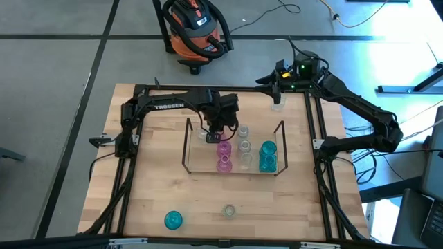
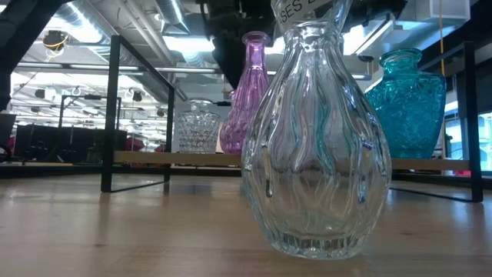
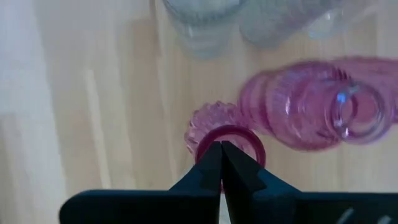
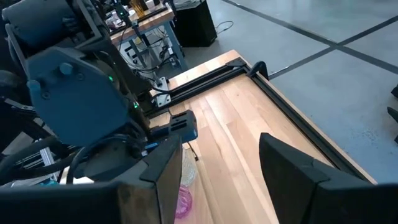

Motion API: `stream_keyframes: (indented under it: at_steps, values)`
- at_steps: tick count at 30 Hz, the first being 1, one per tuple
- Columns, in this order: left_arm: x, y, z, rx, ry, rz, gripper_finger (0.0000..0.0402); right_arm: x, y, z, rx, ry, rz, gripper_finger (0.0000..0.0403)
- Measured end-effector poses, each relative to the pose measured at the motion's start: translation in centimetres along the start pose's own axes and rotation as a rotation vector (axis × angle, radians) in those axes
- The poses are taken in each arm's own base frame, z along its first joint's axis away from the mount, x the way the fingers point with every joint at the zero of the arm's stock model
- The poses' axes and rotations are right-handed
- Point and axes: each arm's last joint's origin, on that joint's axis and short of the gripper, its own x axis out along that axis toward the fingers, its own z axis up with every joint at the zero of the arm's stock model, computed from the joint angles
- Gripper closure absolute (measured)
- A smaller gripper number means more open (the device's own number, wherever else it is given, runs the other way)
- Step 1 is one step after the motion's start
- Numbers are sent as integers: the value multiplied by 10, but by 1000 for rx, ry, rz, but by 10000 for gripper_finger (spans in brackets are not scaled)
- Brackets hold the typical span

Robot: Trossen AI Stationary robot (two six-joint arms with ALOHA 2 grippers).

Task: Sort vases onto shelf
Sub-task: Put the violet vase aligned with the other violet vase on the shelf

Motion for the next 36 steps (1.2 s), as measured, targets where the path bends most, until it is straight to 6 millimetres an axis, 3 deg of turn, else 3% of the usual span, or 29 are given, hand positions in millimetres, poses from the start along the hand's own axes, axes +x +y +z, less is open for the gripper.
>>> stream_keyframes:
  at_steps: [36]
  values:
    - [-1, 6, 8, -9, -87, 46, 401, 0, 0, 0, 0, 0, 1, 217]
